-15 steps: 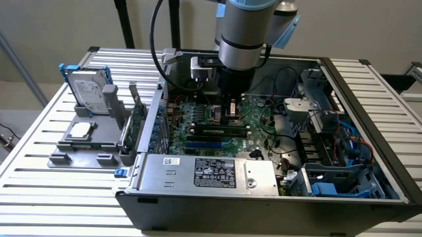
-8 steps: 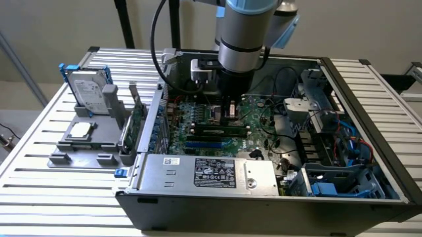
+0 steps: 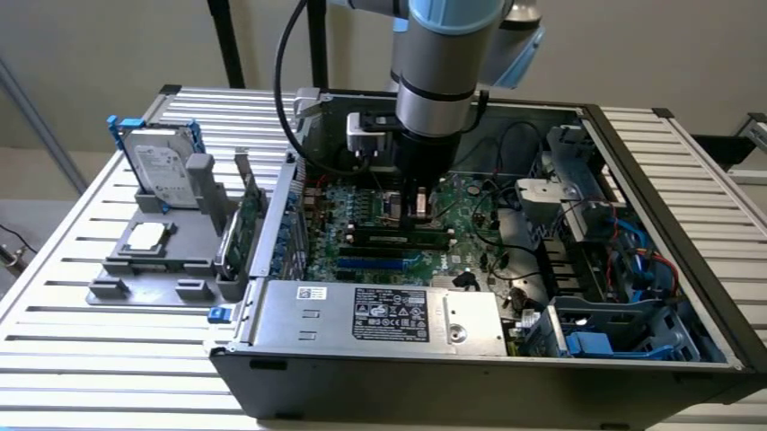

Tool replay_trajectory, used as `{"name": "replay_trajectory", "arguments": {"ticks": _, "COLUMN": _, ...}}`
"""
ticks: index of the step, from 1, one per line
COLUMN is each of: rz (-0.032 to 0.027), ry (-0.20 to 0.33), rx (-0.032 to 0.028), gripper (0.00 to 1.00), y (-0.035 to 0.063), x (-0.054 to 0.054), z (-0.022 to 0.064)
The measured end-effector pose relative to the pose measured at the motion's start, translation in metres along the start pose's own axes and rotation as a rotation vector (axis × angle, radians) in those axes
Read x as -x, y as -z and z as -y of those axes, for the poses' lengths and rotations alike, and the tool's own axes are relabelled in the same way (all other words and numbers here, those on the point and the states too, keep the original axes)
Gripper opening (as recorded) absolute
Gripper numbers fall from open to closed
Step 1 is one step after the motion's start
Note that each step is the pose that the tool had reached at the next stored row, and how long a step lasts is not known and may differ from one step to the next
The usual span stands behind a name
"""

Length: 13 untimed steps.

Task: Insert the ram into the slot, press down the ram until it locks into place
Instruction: 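Press down the ram until it locks into place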

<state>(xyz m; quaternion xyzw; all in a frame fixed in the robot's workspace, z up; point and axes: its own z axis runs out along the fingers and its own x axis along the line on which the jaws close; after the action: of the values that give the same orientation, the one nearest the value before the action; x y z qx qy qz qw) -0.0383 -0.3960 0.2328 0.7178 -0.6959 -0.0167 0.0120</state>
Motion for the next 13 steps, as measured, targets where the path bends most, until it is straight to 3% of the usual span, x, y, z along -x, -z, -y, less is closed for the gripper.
{"name": "replay_trajectory", "arguments": {"ticks": 6, "rz": -0.0026, "ry": 0.000, "rx": 0.0007, "gripper": 0.11, "y": -0.0084, "x": 0.001, "z": 0.0002}}
{"name": "replay_trajectory", "arguments": {"ticks": 8, "rz": 0.0009, "ry": 0.000, "rx": -0.0010, "gripper": 0.11, "y": -0.0029, "x": 0.001, "z": 0.0000}}
{"name": "replay_trajectory", "arguments": {"ticks": 11, "rz": -0.0005, "ry": 0.000, "rx": -0.0004, "gripper": 0.11, "y": 0.0113, "x": -0.001, "z": -0.0006}}
{"name": "replay_trajectory", "arguments": {"ticks": 13, "rz": -0.0005, "ry": 0.000, "rx": -0.0004, "gripper": 0.11, "y": 0.0148, "x": -0.002, "z": -0.0008}}
